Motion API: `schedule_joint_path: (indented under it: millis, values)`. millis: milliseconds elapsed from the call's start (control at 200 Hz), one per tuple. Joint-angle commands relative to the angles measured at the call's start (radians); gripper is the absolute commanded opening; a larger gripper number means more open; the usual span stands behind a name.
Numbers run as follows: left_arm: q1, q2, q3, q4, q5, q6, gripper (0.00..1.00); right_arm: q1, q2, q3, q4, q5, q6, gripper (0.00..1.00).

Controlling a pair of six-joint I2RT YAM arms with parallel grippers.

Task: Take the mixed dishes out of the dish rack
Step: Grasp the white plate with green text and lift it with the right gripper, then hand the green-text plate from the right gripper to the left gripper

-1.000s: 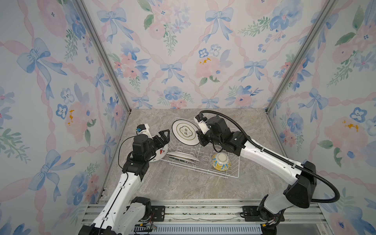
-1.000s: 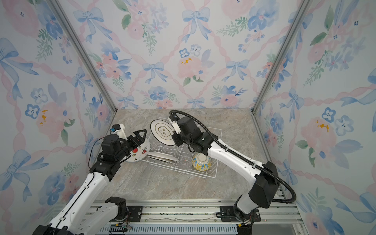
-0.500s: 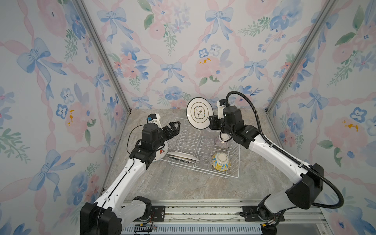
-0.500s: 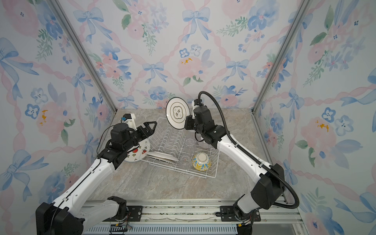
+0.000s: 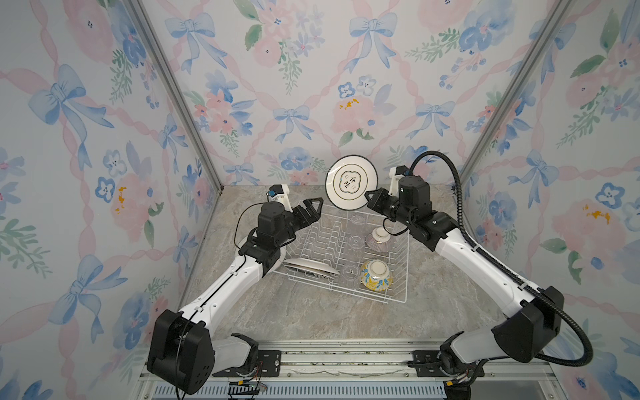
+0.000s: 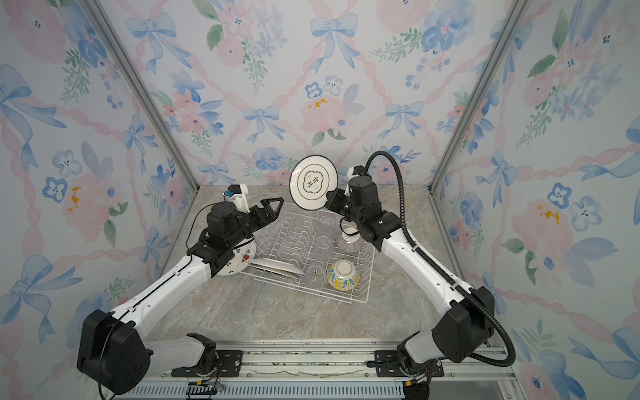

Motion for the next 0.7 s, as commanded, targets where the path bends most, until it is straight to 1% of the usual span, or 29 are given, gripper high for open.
schedule_joint_path:
  millis: [0,80,235,380,545,695]
  values:
    - [-0.050,0.000,0.007,0.061,0.001,-0.027,0.98,0.008,-0.057,-0.023,0.100,-0.059,0.084,0.00]
    - [-0.090,-0.018,-0.009,0.065,-0.050,-0.065,0.98,0.027,-0.084,-0.041,0.103,-0.056,0.099,0.00]
    - [-0.126,-0.043,-0.047,0.110,-0.077,-0.134,0.98,0.076,-0.147,-0.066,0.082,0.017,0.085,0.00]
    - [-0.149,-0.075,-0.058,0.134,-0.132,-0.131,0.98,0.097,-0.172,-0.065,0.060,0.018,0.096,0.00]
    - [-0.160,-0.103,-0.102,0.211,-0.157,-0.155,0.98,0.119,-0.200,-0.105,0.065,0.026,0.113,0.00]
    - [-0.161,-0.101,-0.151,0.306,-0.161,-0.200,0.88,0.122,-0.202,-0.115,0.070,0.018,0.119,0.00]
